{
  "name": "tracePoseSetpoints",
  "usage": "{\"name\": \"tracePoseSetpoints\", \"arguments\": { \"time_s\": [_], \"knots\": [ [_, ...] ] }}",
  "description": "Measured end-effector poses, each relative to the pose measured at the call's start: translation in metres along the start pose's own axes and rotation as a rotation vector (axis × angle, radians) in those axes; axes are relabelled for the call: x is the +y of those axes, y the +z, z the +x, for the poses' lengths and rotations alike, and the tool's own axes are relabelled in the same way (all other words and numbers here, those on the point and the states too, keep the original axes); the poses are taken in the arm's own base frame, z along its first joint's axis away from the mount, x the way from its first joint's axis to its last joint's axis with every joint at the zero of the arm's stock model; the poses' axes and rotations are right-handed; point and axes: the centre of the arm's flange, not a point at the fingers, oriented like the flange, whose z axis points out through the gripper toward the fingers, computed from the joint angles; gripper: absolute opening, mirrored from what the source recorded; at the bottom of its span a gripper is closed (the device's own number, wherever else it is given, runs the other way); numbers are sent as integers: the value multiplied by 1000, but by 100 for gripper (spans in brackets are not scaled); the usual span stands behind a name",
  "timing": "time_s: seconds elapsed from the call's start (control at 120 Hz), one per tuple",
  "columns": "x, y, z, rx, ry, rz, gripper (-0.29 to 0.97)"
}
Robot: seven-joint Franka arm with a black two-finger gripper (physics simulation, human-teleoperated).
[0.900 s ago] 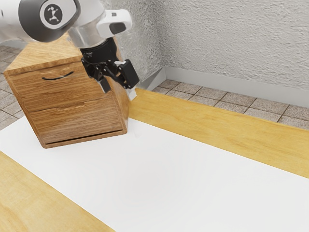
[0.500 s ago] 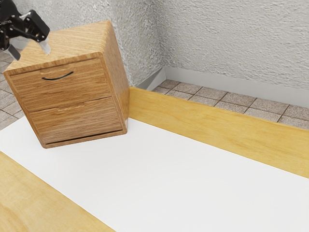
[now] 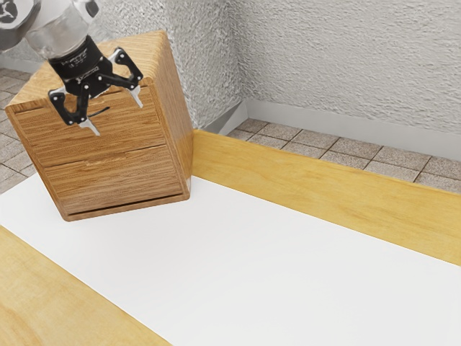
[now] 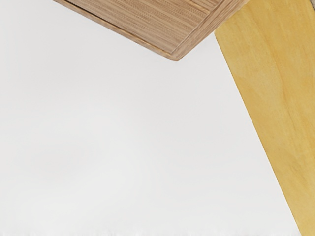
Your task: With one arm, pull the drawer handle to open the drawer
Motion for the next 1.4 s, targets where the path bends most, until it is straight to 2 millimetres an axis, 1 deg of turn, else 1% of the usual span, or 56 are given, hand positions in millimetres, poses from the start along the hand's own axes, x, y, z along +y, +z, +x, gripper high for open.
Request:
{"name": "tracePoseSetpoints", "arguments": {
  "time_s": [0.025,0.058,0.1,0.183,0.217,0.258,0.325,0.383,0.417,0.442,0.475,0.525,0.6,0.717,0.767,0.808,0.85,1.017,1.192,1.4],
  "knots": [
    [-2,6,2,-3,-29,-11,66],
    [-9,11,12,2,-81,-27,66],
    [-27,12,34,20,-167,-47,66],
    [-73,3,87,75,-355,-82,66],
    [-86,2,100,90,-411,-92,66],
    [-92,1,107,102,-455,-105,66],
    [-83,5,103,108,-483,-124,65],
    [-70,11,91,100,-490,-139,65],
    [-66,11,84,94,-495,-153,65],
    [-67,13,79,86,-504,-162,65],
    [-77,12,76,76,-527,-178,65],
    [-94,8,80,74,-573,-199,65],
    [-106,4,85,85,-626,-219,65],
    [-114,6,91,96,-688,-231,65],
    [-116,16,93,93,-711,-223,65],
    [-116,23,94,91,-726,-218,65],
    [-116,26,95,92,-740,-218,65],
    [-115,24,101,113,-786,-253,65],
    [-108,35,106,126,-818,-257,65],
    [-104,31,109,155,-834,-267,65]
  ]
}}
